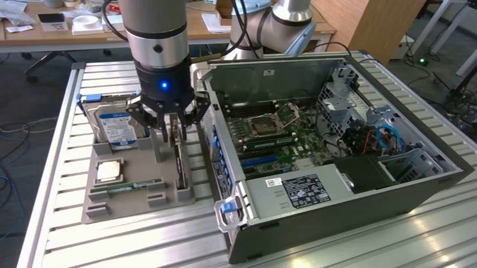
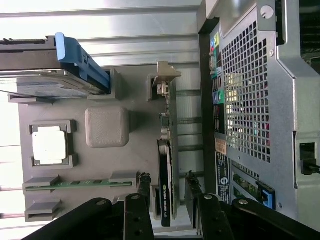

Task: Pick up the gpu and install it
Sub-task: 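Pick up the gpu and move the gpu toward the slot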

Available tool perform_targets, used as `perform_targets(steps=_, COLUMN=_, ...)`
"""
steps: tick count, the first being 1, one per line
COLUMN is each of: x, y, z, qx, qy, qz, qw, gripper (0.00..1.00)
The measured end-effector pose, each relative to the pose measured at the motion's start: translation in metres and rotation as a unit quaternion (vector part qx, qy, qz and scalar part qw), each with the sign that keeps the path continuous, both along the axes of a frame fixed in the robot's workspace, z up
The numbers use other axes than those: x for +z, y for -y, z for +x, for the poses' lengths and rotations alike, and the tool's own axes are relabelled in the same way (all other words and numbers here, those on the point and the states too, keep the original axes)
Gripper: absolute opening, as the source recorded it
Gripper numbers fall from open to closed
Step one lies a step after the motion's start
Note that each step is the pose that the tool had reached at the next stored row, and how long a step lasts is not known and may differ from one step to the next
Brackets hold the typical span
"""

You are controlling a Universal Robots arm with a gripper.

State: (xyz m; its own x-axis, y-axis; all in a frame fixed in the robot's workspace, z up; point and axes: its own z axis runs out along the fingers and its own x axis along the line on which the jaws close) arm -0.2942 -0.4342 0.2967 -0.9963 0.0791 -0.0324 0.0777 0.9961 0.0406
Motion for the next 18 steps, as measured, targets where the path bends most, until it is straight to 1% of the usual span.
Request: perform_targets(steps=18, x=-0.0158, y=-0.0002, z=0.0, qx=0.0, qy=0.0001, qz=0.0001, qw=1.0, gripper=0.42)
